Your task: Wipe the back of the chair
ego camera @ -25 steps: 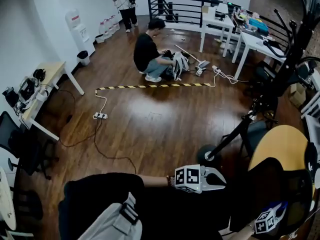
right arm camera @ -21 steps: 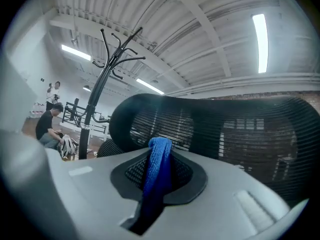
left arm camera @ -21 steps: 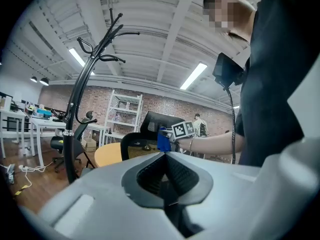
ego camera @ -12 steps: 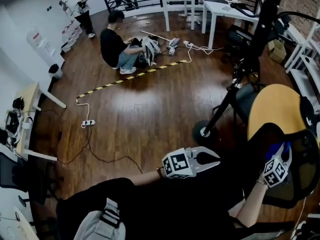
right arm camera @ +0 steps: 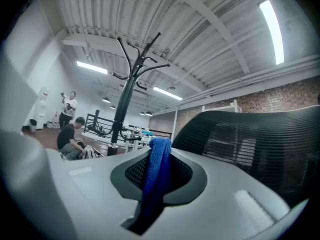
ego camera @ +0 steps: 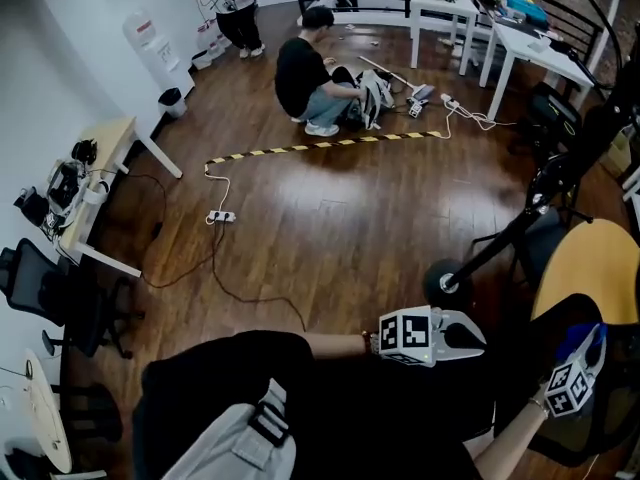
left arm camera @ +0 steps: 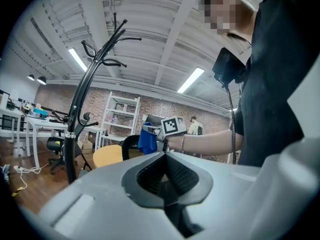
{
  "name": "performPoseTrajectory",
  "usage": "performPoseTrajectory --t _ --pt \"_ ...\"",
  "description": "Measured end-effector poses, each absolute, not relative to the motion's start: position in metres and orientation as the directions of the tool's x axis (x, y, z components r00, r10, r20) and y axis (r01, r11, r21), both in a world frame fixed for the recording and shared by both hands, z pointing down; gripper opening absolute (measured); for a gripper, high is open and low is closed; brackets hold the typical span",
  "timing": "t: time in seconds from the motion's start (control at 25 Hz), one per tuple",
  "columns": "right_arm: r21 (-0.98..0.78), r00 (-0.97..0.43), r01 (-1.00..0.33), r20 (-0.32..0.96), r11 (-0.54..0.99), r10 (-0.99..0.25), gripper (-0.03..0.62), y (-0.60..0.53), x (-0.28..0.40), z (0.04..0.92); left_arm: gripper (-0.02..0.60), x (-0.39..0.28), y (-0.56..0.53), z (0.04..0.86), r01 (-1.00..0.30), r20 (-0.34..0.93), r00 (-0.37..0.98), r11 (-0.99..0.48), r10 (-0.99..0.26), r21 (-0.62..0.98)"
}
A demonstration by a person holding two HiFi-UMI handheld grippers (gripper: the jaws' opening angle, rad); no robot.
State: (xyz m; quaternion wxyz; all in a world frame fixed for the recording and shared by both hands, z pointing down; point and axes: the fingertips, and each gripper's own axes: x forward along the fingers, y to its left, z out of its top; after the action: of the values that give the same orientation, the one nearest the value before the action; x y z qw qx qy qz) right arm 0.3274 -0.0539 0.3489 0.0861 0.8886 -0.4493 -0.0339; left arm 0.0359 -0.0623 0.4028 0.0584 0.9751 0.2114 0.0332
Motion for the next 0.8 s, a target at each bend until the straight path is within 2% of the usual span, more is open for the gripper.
performPoseTrajectory --t 0.24,0.44,0.64,0.8 --pt "0.153 0.515 -0.843 -0.043 -0.515 -0.856 0.037 -0.05 0.261 0.345 0.006 0.019 -0.049 0.407 0.494 0.038 0.863 -0.859 0.503 0.132" --pt "0.14 0.587 -0.801 -0.009 -0.583 -0.809 0.037 -0.04 0.233 0.38 0.006 0.006 -0.091 0.414 0.539 -0.015 0.841 -0.836 0.541 0.103" --pt "0.169 0.791 -0.609 0.06 -0.775 -0.609 0.037 0.089 0.284 0.42 0.006 0.063 -0.052 0.423 0.622 -0.039 0.779 -0.764 0.626 0.17" --pt "0.171 0.893 -0.45 0.109 -0.876 -0.437 0.037 0.202 0.326 0.443 0.006 0.099 -0.005 0.433 0.674 0.006 0.729 -0.721 0.684 0.161"
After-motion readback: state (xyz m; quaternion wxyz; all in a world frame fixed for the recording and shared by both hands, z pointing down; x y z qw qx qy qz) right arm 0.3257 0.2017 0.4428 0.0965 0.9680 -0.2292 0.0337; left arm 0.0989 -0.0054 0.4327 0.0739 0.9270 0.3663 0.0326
